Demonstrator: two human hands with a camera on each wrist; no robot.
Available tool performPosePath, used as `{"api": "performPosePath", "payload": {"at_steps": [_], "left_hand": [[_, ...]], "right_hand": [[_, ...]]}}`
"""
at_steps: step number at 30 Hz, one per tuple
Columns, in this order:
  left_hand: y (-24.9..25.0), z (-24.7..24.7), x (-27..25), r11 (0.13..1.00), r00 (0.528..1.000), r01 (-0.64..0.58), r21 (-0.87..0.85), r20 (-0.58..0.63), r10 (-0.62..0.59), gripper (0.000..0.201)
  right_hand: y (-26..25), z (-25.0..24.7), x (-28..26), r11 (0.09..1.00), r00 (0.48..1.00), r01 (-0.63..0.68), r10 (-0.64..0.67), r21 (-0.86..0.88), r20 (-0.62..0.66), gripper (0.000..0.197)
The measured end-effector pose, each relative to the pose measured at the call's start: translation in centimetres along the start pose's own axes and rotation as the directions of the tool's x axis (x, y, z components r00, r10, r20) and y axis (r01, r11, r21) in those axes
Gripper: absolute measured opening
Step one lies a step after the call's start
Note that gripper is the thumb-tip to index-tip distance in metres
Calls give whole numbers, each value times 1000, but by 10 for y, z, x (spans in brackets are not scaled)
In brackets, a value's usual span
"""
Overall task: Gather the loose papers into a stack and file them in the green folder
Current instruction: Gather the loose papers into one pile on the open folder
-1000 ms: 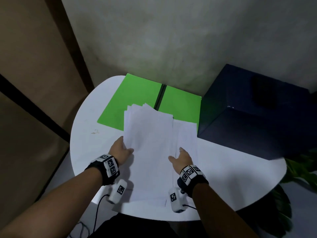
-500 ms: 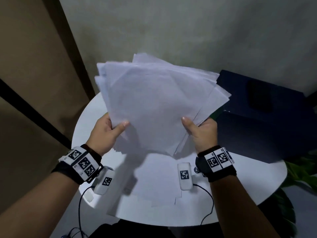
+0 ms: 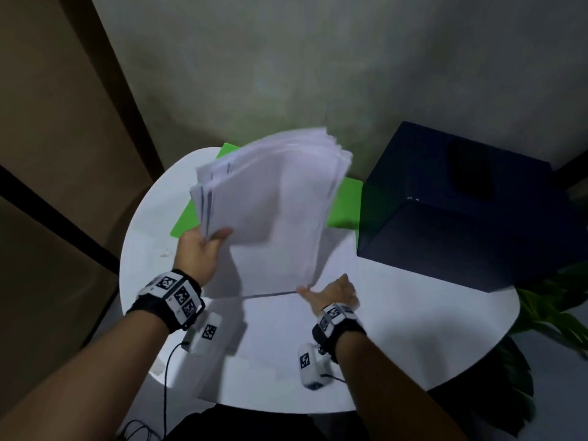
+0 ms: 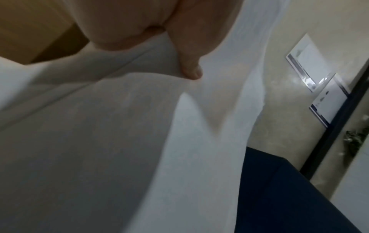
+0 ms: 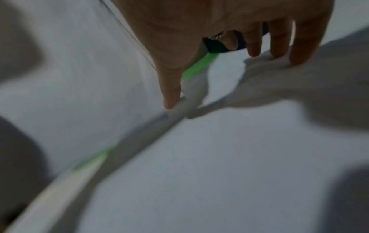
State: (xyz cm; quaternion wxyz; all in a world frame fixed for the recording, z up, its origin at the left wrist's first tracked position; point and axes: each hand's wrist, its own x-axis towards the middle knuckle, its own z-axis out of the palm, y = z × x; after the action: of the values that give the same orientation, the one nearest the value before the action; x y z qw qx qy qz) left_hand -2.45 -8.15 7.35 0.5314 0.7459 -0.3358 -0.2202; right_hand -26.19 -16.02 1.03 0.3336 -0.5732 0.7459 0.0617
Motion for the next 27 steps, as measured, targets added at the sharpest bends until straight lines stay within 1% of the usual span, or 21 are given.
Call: {"api": "performPosePath", "payload": {"at_steps": [1, 2, 4, 6, 9, 10, 11, 12, 13, 14, 16, 17, 20, 21, 22, 23, 24, 25, 26, 27], "left_hand": [[2, -6, 3, 1000, 1000, -4, 4, -18, 4, 22], [2, -12, 6, 1000, 1000, -1, -2, -29, 1, 18], [-1, -25, 10, 998, 999, 50, -30, -11, -51, 6], [-7, -34, 10, 994, 996, 93, -48, 9, -93, 11], [-19, -40, 7, 987, 991, 135, -84, -8, -136, 8], [-20, -40, 6, 985, 990, 140, -100, -14, -142, 5], [-21, -41, 5, 984, 990, 138, -109, -21, -141, 5], [-22, -42, 4, 985, 991, 129, -114, -26, -133, 12], [-23, -44, 3, 984, 990, 131, -123, -27, -135, 16], [-26, -47, 5, 980, 989, 143, -138, -21, -147, 17], [-31, -52, 9, 971, 985, 169, -167, 2, -171, 13], [-32, -55, 10, 968, 984, 179, -177, 12, -179, 11], [-33, -57, 10, 968, 984, 177, -177, 25, -176, 3], [-32, -57, 9, 969, 985, 174, -177, 26, -172, 2], [-32, -57, 9, 968, 985, 171, -181, 26, -169, 2], [-32, -57, 10, 966, 985, 174, -189, 27, -172, 2], [-34, -58, 10, 965, 984, 178, -194, 27, -176, 3], [-34, -59, 10, 964, 984, 179, -195, 27, -178, 4], [-35, -60, 11, 965, 983, 184, -187, 26, -182, 6], [-35, -61, 13, 968, 983, 183, -175, 23, -181, 9]], "right_hand": [[7, 12, -1, 997, 1000, 5, -6, -74, -5, 130], [11, 21, -4, 993, 999, 32, -35, -114, -25, 129], [18, 34, -1, 992, 995, 78, -83, -99, -48, 126], [15, 33, 0, 999, 998, 40, -41, -32, -48, 125], [7, 33, -3, 999, 995, -32, 32, -5, -92, 124], [3, 33, -5, 999, 996, -32, 31, -7, -83, 124], [1, 35, -6, 1000, 998, -24, 23, -7, -52, 122], [-1, 35, -6, 999, 1000, -21, 21, 25, -15, 116], [-3, 35, -5, 997, 1000, -20, 19, 75, 19, 106], [-4, 34, -4, 993, 999, -17, 13, 118, 36, 92], [-1, 25, -3, 990, 1000, 3, -5, 142, 18, 66], [1, 20, -2, 990, 1000, 9, -9, 140, 2, 60], [7, 14, 1, 991, 998, 6, 3, 135, -66, 52], [7, 15, -2, 992, 996, -1, 12, 123, -90, 52], [5, 17, -5, 995, 994, -11, 22, 94, -111, 59], [2, 21, -8, 999, 993, -22, 27, 45, -115, 71], [-2, 24, -11, 999, 994, -29, 27, -14, -102, 83], [-6, 26, -13, 997, 996, -24, 18, -69, -86, 90], [-9, 28, -13, 995, 998, -11, 5, -101, -66, 95], [-12, 29, -11, 996, 999, 6, -10, -94, -47, 97]]}}
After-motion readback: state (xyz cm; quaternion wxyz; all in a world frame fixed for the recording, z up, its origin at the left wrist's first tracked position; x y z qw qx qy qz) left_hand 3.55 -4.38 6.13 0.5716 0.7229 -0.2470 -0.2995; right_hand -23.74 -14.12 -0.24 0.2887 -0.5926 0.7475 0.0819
